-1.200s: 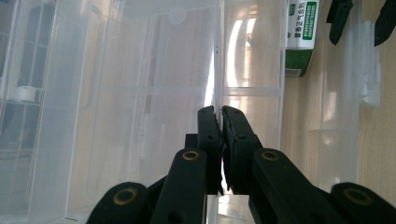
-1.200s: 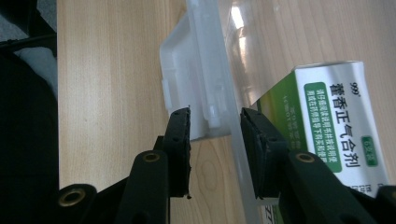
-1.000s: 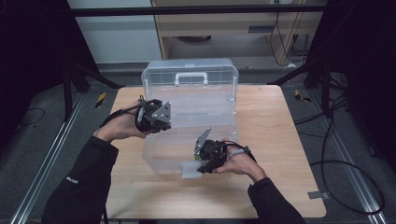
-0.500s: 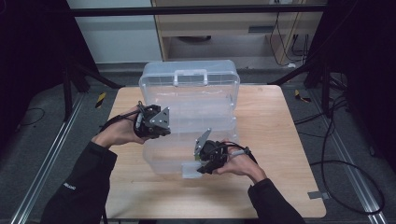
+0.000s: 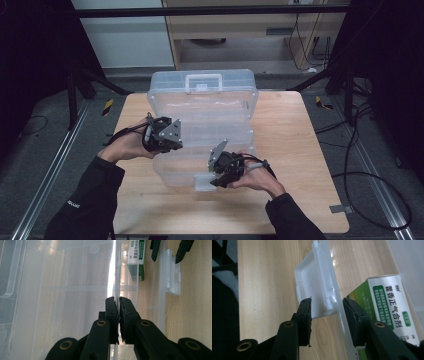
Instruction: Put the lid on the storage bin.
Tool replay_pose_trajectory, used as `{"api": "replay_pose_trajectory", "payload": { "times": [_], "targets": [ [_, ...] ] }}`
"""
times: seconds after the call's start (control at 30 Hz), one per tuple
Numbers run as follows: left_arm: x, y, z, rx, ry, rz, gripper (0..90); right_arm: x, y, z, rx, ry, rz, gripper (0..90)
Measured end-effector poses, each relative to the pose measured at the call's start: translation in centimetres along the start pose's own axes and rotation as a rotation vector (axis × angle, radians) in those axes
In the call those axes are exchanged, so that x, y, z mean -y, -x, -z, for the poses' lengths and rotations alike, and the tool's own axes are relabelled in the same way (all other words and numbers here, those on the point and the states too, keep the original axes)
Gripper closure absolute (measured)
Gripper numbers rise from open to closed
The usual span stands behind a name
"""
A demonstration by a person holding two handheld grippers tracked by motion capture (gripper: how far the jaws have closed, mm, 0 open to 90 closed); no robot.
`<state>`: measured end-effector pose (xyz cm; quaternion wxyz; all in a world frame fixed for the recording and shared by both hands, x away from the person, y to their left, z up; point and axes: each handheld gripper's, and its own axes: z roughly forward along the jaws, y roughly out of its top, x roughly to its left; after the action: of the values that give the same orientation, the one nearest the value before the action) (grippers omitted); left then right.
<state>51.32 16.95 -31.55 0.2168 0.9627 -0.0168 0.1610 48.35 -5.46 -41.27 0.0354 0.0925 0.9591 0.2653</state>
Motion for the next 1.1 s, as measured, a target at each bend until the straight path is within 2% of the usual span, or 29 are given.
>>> {"api": "replay_pose_trajectory", "payload": {
  "times": [0.13,0.17,0.33,0.57,0.9,1.1],
  "targets": [
    [0.1,0.1,-0.1,0.004,0.011,0.012,85.1,0.5,-0.3,1.1,0.017,0.057,-0.020,57.6],
    [0.1,0.1,-0.1,0.003,0.007,0.004,85.1,0.6,-0.3,1.6,0.013,0.081,-0.029,57.4],
    [0.2,0.1,0.0,-0.006,0.008,0.021,84.7,1.7,-0.6,4.3,0.034,0.203,-0.090,59.2],
    [0.2,0.1,0.0,-0.005,0.016,0.034,84.5,4.2,-0.7,8.1,0.087,0.318,-0.176,70.0],
    [0.2,0.2,0.0,-0.005,0.016,0.037,84.4,7.0,-0.2,11.2,0.169,0.394,-0.264,81.6],
    [0.2,0.2,0.0,-0.006,0.016,0.038,84.4,7.0,0.3,12.5,0.243,0.499,-0.297,89.9]
  ]
}}
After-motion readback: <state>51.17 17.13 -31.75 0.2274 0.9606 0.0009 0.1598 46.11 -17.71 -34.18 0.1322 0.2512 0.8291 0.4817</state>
